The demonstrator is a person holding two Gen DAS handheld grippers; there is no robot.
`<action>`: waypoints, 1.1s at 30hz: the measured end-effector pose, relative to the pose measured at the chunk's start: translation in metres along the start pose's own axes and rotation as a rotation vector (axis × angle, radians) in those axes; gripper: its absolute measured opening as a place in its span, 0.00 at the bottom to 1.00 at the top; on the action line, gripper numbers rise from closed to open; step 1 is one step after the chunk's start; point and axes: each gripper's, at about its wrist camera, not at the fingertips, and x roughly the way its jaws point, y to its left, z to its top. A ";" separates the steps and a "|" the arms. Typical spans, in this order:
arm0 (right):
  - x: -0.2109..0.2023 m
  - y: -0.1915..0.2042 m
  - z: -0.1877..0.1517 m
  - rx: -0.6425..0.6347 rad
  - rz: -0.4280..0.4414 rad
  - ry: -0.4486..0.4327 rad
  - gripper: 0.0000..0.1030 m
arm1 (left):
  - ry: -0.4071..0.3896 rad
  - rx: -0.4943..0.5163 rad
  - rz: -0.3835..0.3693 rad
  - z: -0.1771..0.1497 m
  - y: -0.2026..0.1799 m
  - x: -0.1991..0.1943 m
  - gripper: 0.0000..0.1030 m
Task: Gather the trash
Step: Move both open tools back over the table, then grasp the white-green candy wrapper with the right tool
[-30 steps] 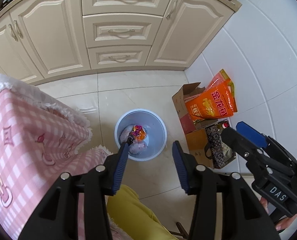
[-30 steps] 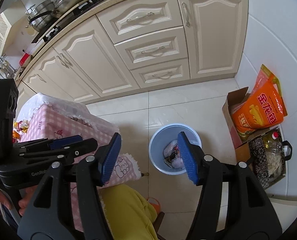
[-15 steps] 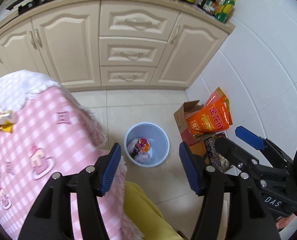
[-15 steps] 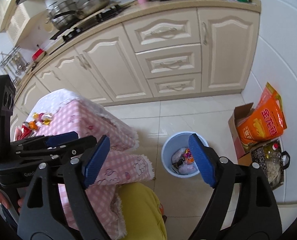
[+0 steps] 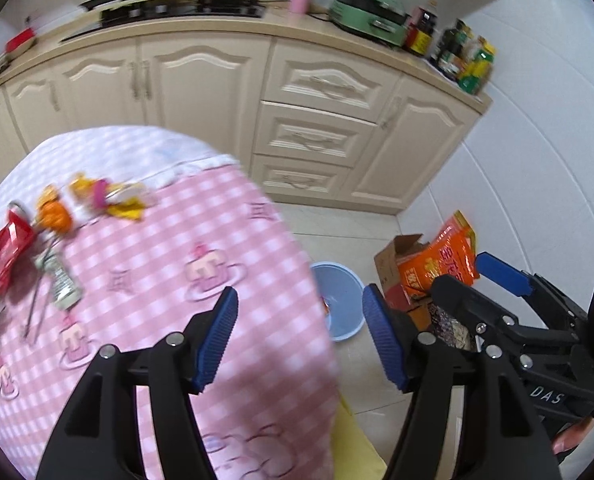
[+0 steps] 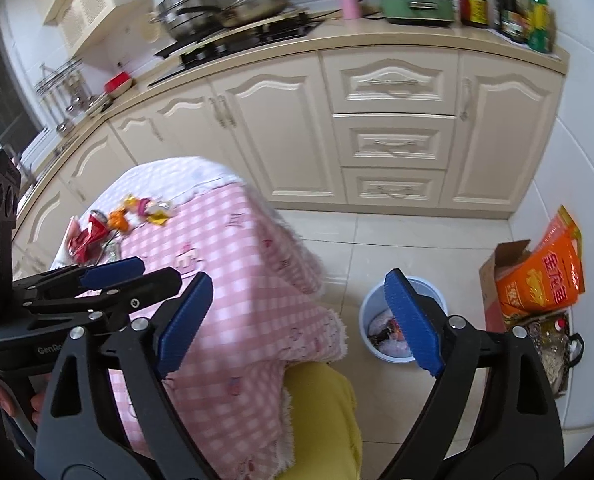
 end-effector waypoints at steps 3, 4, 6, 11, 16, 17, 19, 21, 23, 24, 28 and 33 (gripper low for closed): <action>0.010 0.024 0.001 -0.037 0.019 0.020 0.84 | -0.013 -0.035 0.016 -0.006 0.022 -0.011 0.62; 0.012 0.029 0.000 -0.046 0.024 0.024 0.84 | -0.017 -0.050 0.025 -0.009 0.033 -0.014 0.62; 0.021 0.045 0.002 -0.068 0.039 0.038 0.84 | -0.022 -0.077 0.040 -0.013 0.052 -0.021 0.62; 0.040 0.082 0.006 -0.110 0.090 0.070 0.84 | -0.031 -0.150 0.075 -0.021 0.093 -0.033 0.62; 0.059 0.119 0.009 -0.158 0.110 0.101 0.84 | -0.044 -0.223 0.104 -0.028 0.134 -0.043 0.62; 0.064 0.125 0.009 -0.160 0.118 0.110 0.84 | -0.044 -0.231 0.105 -0.029 0.139 -0.044 0.62; 0.072 0.138 0.009 -0.174 0.130 0.126 0.84 | -0.043 -0.240 0.108 -0.031 0.154 -0.046 0.62; 0.081 0.151 0.007 -0.201 0.124 0.138 0.84 | -0.046 -0.252 0.107 -0.033 0.164 -0.048 0.62; 0.090 0.166 0.007 -0.230 0.124 0.147 0.84 | -0.049 -0.270 0.096 -0.035 0.178 -0.050 0.62; 0.094 0.172 0.007 -0.241 0.131 0.154 0.84 | -0.051 -0.274 0.093 -0.036 0.182 -0.051 0.62; 0.110 0.190 0.007 -0.277 0.150 0.175 0.84 | -0.062 -0.296 0.085 -0.041 0.206 -0.054 0.62; 0.133 0.214 0.006 -0.329 0.165 0.216 0.84 | -0.067 -0.306 0.074 -0.043 0.228 -0.054 0.62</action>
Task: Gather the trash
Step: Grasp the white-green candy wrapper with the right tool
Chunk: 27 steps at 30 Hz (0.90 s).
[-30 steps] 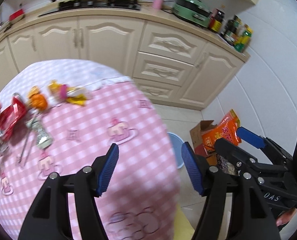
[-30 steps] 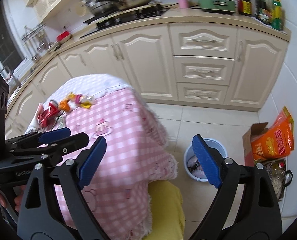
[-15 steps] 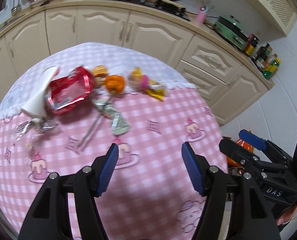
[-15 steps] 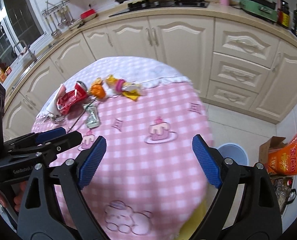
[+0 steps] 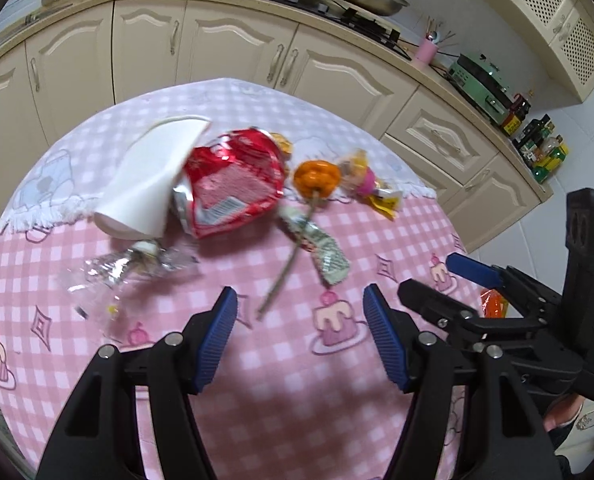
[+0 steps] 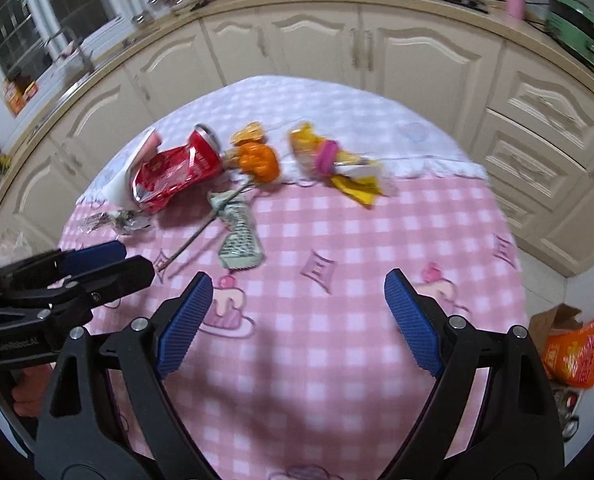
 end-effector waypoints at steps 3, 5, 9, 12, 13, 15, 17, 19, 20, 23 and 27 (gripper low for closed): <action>0.017 0.010 0.008 -0.032 0.006 0.024 0.84 | 0.007 -0.017 -0.024 0.004 0.011 0.004 0.62; 0.026 0.014 0.012 -0.052 0.004 0.039 0.84 | 0.008 -0.029 -0.027 0.007 0.018 0.007 0.62; 0.044 0.022 0.020 -0.092 0.010 0.064 0.79 | 0.028 -0.047 -0.054 0.009 0.026 0.013 0.62; 0.057 0.023 0.027 -0.099 -0.005 0.081 0.65 | 0.035 -0.059 -0.035 0.013 0.029 0.018 0.62; 0.062 0.023 0.029 -0.098 -0.010 0.082 0.64 | 0.040 -0.061 -0.042 0.013 0.029 0.019 0.62; 0.070 0.023 0.030 -0.097 -0.011 0.086 0.58 | 0.047 -0.055 -0.053 0.013 0.028 0.021 0.62; 0.069 0.025 0.030 -0.122 0.018 0.066 0.34 | 0.049 -0.046 -0.044 0.013 0.026 0.023 0.62; 0.068 0.026 0.029 -0.119 0.069 0.081 0.21 | 0.056 -0.052 -0.044 0.014 0.026 0.025 0.62; 0.066 0.024 0.027 -0.119 0.071 0.081 0.20 | 0.060 -0.056 -0.044 0.015 0.025 0.026 0.62; 0.062 0.016 0.024 -0.097 0.090 0.083 0.20 | 0.070 -0.050 -0.030 0.018 0.019 0.030 0.62; 0.051 -0.010 0.017 -0.043 0.120 0.088 0.20 | 0.088 -0.049 -0.025 0.026 0.008 0.035 0.63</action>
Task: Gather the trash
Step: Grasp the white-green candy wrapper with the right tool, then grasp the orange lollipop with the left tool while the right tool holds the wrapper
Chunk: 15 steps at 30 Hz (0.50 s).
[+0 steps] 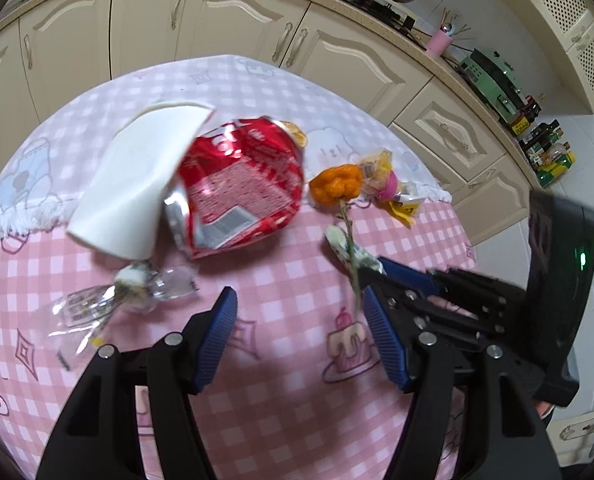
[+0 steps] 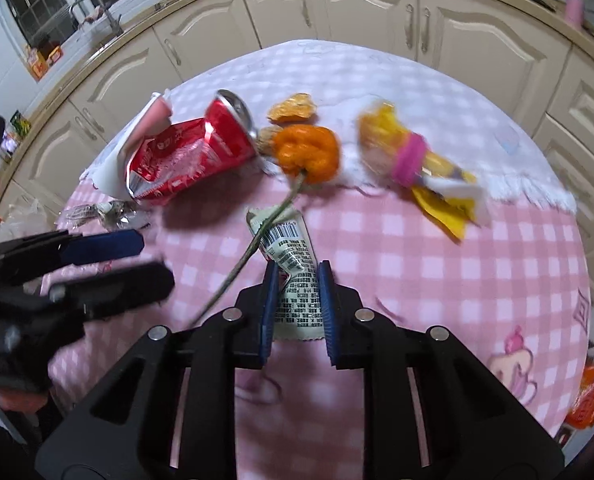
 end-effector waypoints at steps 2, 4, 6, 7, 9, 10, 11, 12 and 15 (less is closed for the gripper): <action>-0.005 -0.009 -0.003 0.025 0.027 0.006 0.20 | 0.013 0.007 0.006 0.007 -0.009 0.005 0.64; -0.013 -0.020 -0.008 0.048 0.045 0.004 0.20 | 0.027 0.018 0.015 0.013 -0.019 0.010 0.64; -0.025 -0.032 -0.011 0.066 0.039 -0.015 0.19 | 0.039 0.018 0.014 0.019 -0.027 0.016 0.64; -0.029 -0.037 -0.012 0.074 0.037 -0.023 0.19 | 0.046 0.008 0.016 0.023 -0.031 0.020 0.64; -0.040 -0.048 -0.015 0.095 0.022 -0.046 0.19 | 0.052 -0.022 0.013 0.031 -0.039 0.028 0.64; -0.044 -0.051 -0.016 0.098 0.016 -0.054 0.17 | 0.054 -0.037 0.010 0.034 -0.041 0.031 0.64; -0.048 -0.056 -0.016 0.103 0.011 -0.062 0.16 | 0.054 -0.055 0.008 0.037 -0.043 0.034 0.65; -0.051 -0.062 -0.017 0.114 0.005 -0.071 0.16 | 0.052 -0.081 0.007 0.041 -0.045 0.039 0.65; -0.059 -0.076 -0.016 0.133 -0.012 -0.086 0.16 | 0.045 -0.114 0.027 0.049 -0.049 0.048 0.66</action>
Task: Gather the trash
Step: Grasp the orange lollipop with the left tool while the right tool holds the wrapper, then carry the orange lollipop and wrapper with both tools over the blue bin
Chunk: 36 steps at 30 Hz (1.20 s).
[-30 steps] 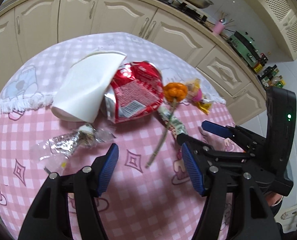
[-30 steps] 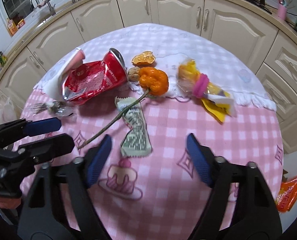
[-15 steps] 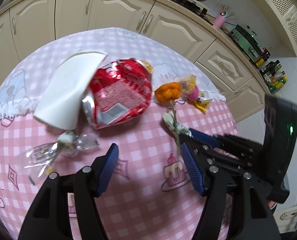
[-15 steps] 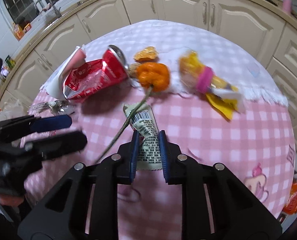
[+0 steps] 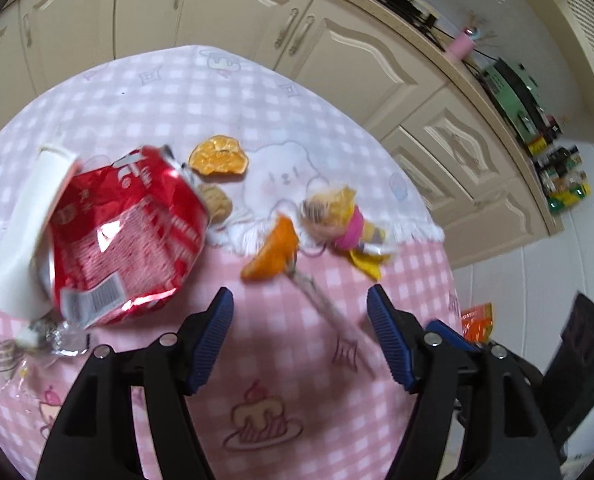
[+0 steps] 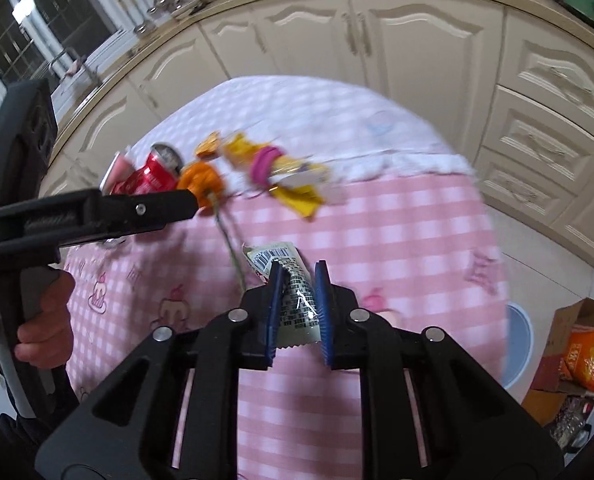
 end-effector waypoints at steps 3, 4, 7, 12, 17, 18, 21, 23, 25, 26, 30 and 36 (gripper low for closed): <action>-0.005 -0.011 0.002 0.010 0.000 -0.010 0.16 | -0.016 -0.025 0.041 0.005 -0.004 0.008 0.66; -0.006 -0.013 0.003 0.012 0.000 -0.012 0.16 | -0.017 -0.031 0.053 0.006 -0.004 0.011 0.66; -0.009 -0.023 0.007 0.031 0.001 -0.023 0.16 | -0.011 -0.043 0.073 0.011 -0.004 0.021 0.66; -0.006 -0.034 0.013 0.059 -0.003 -0.027 0.16 | -0.014 -0.053 0.092 0.018 0.000 0.032 0.62; 0.000 -0.042 0.012 0.081 -0.010 -0.010 0.16 | -0.022 -0.032 0.128 0.019 0.003 0.032 0.23; 0.001 -0.042 0.012 0.085 -0.010 -0.009 0.16 | -0.024 -0.025 0.131 0.019 0.003 0.032 0.22; -0.002 -0.043 0.011 0.091 -0.013 -0.014 0.16 | -0.028 0.004 0.144 0.017 -0.002 0.030 0.19; -0.006 -0.044 0.010 0.093 -0.014 -0.022 0.16 | -0.025 0.011 0.135 0.015 -0.004 0.028 0.17; -0.010 -0.045 0.009 0.095 -0.019 -0.029 0.16 | -0.020 0.017 0.123 0.013 -0.006 0.025 0.16; -0.013 -0.047 0.008 0.097 -0.021 -0.033 0.16 | -0.022 0.022 0.120 0.012 -0.008 0.024 0.16; -0.022 -0.049 0.005 0.105 -0.029 -0.045 0.16 | -0.051 0.063 0.134 0.006 -0.020 0.012 0.16; -0.040 -0.057 -0.003 0.128 -0.033 -0.072 0.16 | -0.058 0.111 0.110 -0.006 -0.041 -0.001 0.16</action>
